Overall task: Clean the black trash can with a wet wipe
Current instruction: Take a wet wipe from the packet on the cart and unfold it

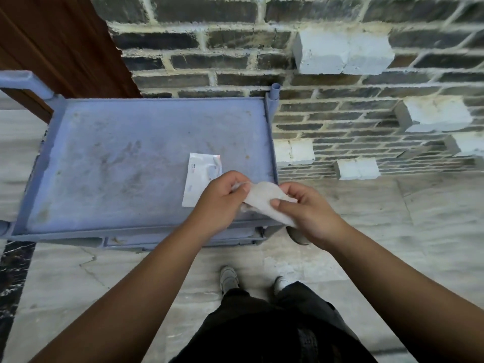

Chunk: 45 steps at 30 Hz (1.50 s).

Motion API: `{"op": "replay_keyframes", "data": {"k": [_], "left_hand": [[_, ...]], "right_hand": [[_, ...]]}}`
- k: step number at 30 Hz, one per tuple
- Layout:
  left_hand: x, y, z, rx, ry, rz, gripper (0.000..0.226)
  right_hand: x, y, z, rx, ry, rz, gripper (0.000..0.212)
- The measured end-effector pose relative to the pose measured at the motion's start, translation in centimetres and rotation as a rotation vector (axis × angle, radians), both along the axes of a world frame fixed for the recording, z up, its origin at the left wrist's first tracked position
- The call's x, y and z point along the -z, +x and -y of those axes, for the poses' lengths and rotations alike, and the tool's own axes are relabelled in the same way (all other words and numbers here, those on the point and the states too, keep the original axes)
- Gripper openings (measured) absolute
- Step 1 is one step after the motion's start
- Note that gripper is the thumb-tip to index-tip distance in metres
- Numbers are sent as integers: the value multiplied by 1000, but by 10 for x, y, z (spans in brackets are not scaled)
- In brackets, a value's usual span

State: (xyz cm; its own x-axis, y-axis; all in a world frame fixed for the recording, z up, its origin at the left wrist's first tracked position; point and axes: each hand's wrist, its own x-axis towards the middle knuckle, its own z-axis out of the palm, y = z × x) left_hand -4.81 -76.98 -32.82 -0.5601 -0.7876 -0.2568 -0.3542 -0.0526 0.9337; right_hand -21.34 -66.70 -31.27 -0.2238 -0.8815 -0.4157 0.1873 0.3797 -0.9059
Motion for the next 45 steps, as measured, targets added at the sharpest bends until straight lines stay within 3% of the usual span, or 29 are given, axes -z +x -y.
{"op": "replay_keyframes", "data": {"k": [4, 8, 11, 15, 18, 20, 22, 28, 31, 34, 38, 41, 45], "left_hand": [[-17, -29, -12, 122, -30, -28, 14], [-37, -73, -41, 280, -99, -46, 40], [-46, -113, -69, 220, -152, -62, 28], [-53, -162, -108, 107, -125, -130, 22], [-51, -193, -140, 31, -77, -151, 4], [-49, -211, -164, -29, -84, -133, 16], [-52, -224, -183, -64, -101, -147, 12], [-70, -240, -232, 9, -98, -172, 10], [-76, -234, -246, 46, -104, -206, 17], [-79, -220, -250, 70, -110, -211, 20], [-78, -199, -253, 106, -124, -202, 15], [-76, -183, -257, 171, -42, -175, 14], [-65, -160, -260, 307, 94, -138, 56]], "right_hand": [[-18, -32, -23, 83, -64, -161, 17], [-31, -79, -60, 142, -115, -222, 22], [-35, -116, -91, 166, -109, -194, 24], [-35, -163, -130, 147, -106, -152, 27], [-36, -196, -157, 108, -110, -172, 20], [-35, -214, -175, 141, -124, -183, 16], [-36, -225, -191, 139, -155, -248, 22], [-43, -220, -224, -84, -228, -459, 30], [-50, -209, -232, -57, -268, -503, 16], [-55, -200, -238, -59, -273, -410, 17], [-60, -183, -244, -49, -265, -138, 16], [-61, -163, -247, -3, -191, 12, 16], [-61, -150, -254, 39, -147, 107, 10]]}}
